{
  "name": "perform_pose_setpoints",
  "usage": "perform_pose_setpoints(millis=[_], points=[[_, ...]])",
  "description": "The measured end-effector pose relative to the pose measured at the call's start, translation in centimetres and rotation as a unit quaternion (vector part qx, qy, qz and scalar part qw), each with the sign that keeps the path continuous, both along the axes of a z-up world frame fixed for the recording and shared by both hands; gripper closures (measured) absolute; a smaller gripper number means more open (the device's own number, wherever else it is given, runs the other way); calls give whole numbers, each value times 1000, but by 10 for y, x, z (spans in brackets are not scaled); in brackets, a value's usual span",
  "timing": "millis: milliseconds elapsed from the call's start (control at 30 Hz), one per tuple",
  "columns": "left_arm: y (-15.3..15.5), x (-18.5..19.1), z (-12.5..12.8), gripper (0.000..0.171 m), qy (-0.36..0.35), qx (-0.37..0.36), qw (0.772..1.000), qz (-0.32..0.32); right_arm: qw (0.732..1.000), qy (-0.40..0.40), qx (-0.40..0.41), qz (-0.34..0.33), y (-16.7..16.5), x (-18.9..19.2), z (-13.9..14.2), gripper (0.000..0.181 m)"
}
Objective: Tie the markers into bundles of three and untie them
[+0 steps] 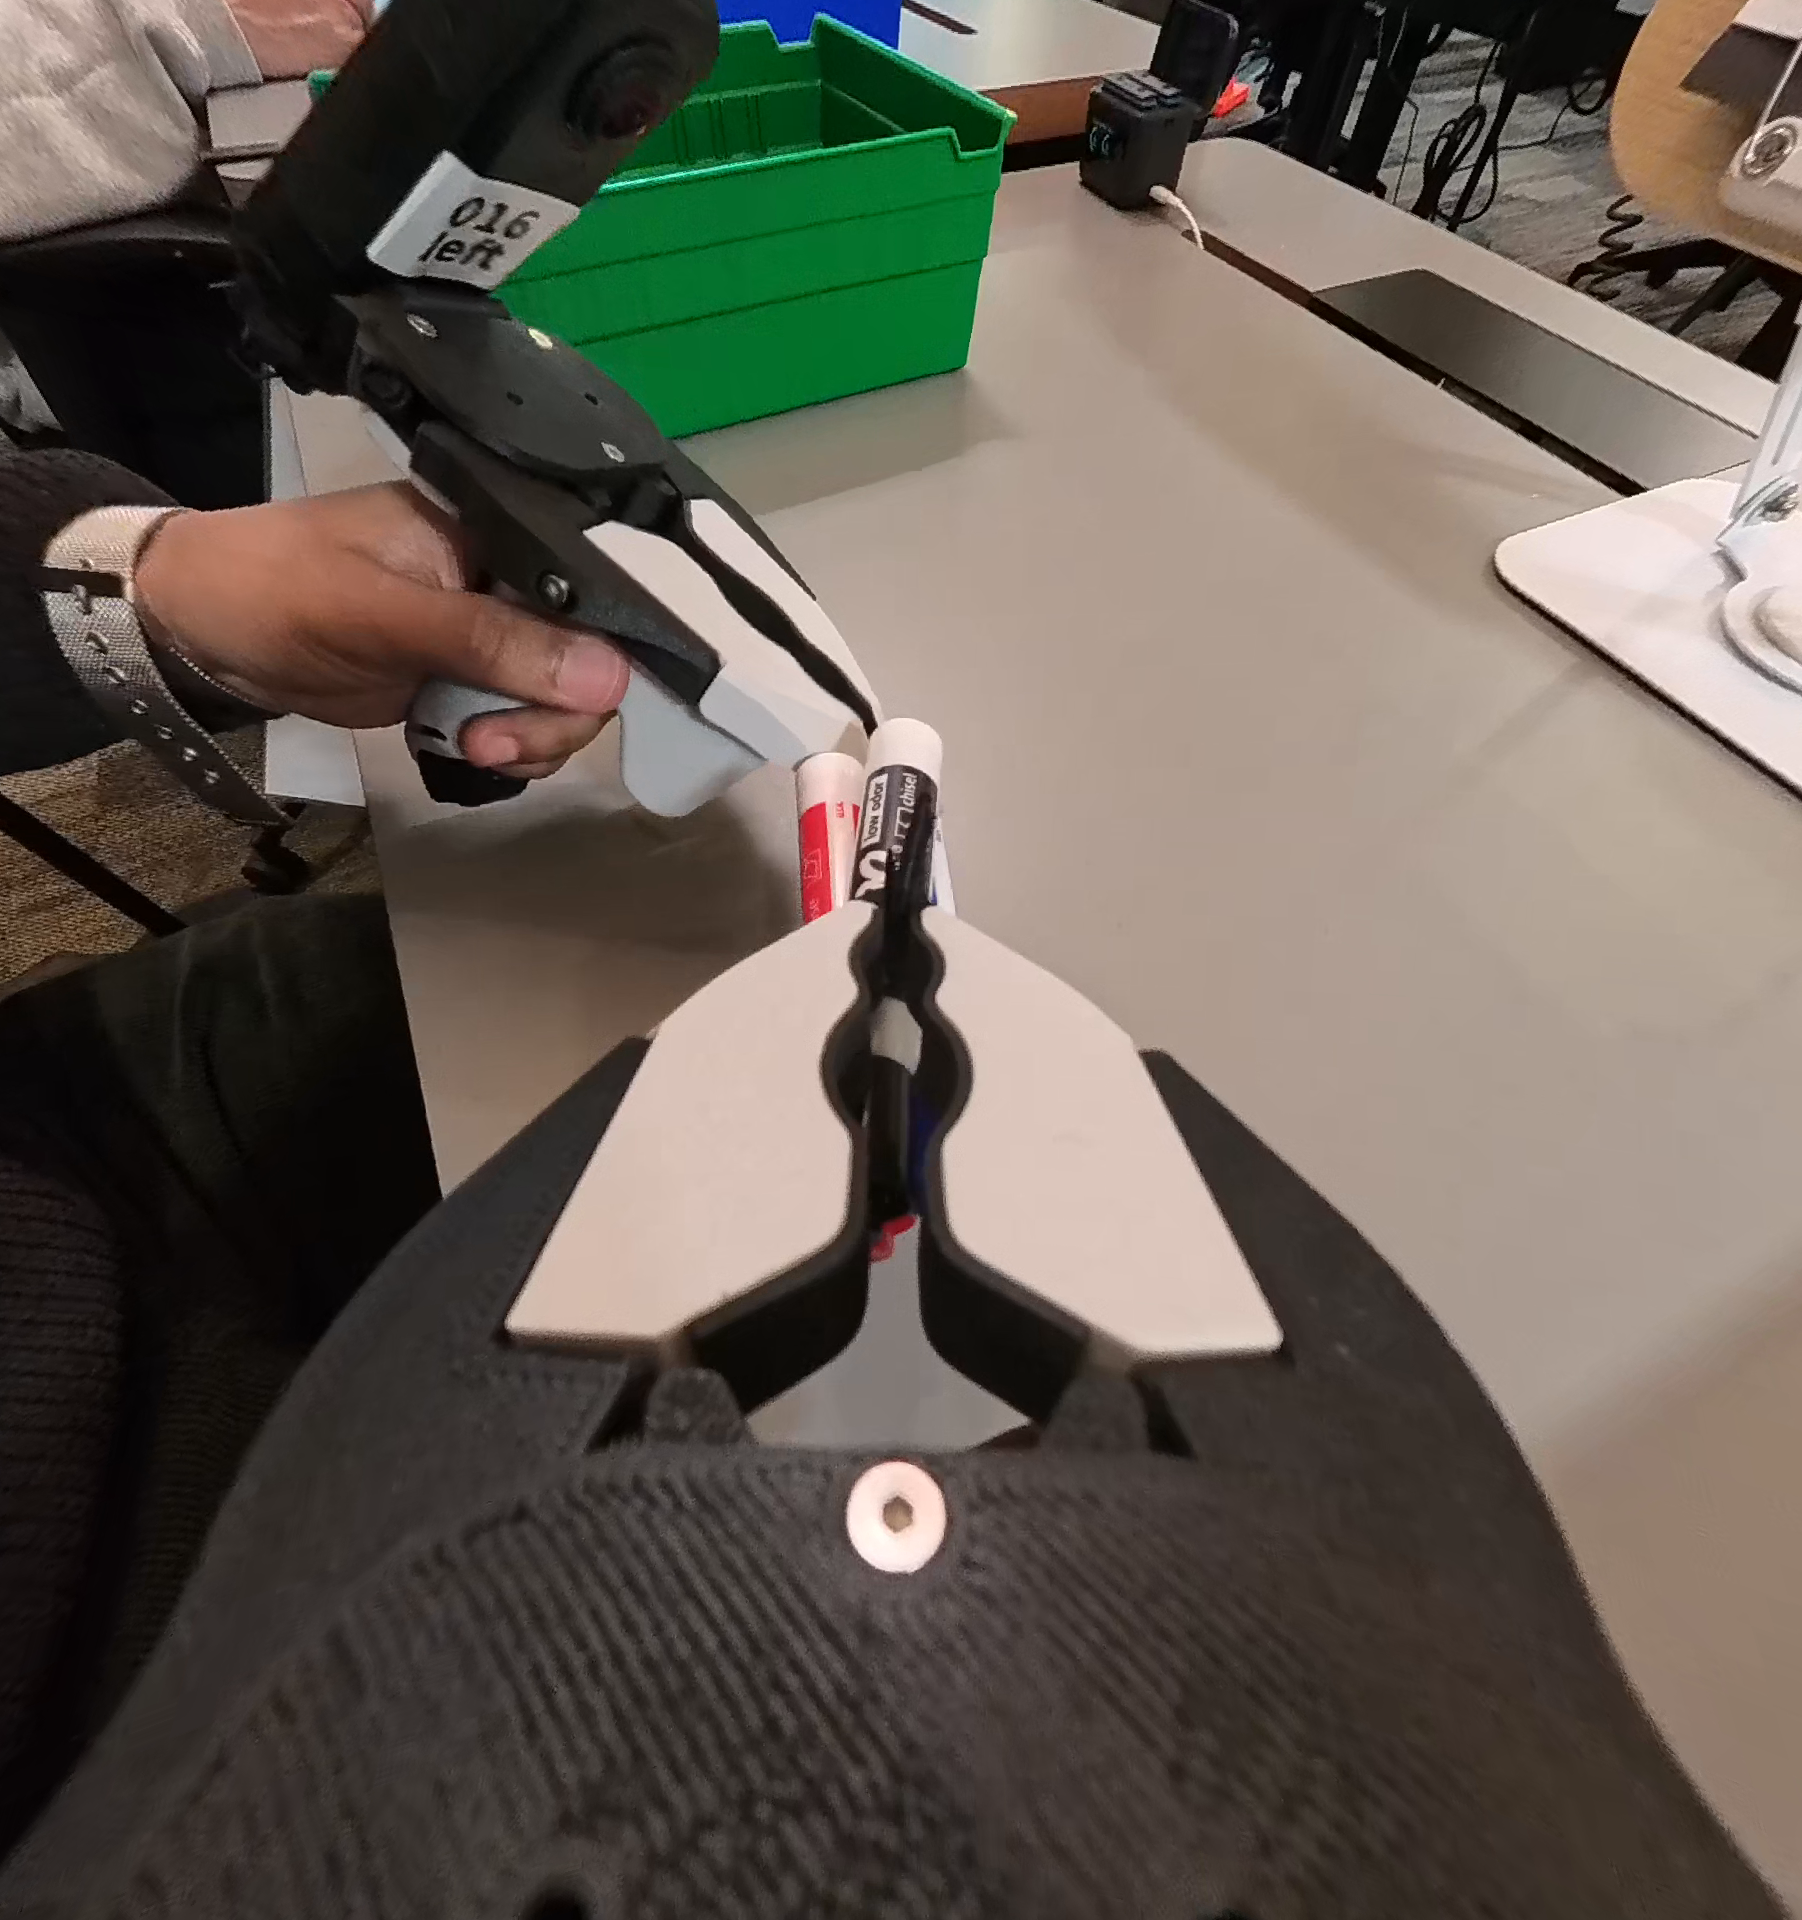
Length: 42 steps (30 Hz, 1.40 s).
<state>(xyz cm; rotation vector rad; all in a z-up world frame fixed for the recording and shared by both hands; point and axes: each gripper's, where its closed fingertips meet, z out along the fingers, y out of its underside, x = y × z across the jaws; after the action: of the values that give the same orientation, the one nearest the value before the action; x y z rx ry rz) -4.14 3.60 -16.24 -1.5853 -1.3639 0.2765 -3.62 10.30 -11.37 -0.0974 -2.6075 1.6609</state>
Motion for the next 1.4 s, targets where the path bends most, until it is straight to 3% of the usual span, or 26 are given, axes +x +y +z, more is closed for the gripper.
perform_pose_setpoints(millis=[233,433,567,700,800,900,1033,1200,1400], points=[[-7,-4,15,170,35,34,999,13,1000,-2,8,22,0,6,-3,178],[-1,0,12,157,25,43,999,-13,999,4,18,38,-2,12,-7,178],[-6,-1,24,143,57,52,997,-17,999,4,21,42,0,10,-8,178],[6,11,35,120,86,53,990,-103,997,5,17,79,2,17,-9,178],[23,34,20,106,86,-29,972,-216,993,2,5,120,5,27,-7,178],[31,44,6,96,86,-90,961,-248,988,-14,0,153,8,35,-7,178],[52,59,10,106,95,-87,944,-304,986,-25,3,167,10,38,-10,178],[52,58,15,130,116,-99,942,-298,984,-62,-11,169,12,36,-7,178],[49,53,21,134,141,-118,941,-285,985,-73,-14,156,12,31,-5,178]])
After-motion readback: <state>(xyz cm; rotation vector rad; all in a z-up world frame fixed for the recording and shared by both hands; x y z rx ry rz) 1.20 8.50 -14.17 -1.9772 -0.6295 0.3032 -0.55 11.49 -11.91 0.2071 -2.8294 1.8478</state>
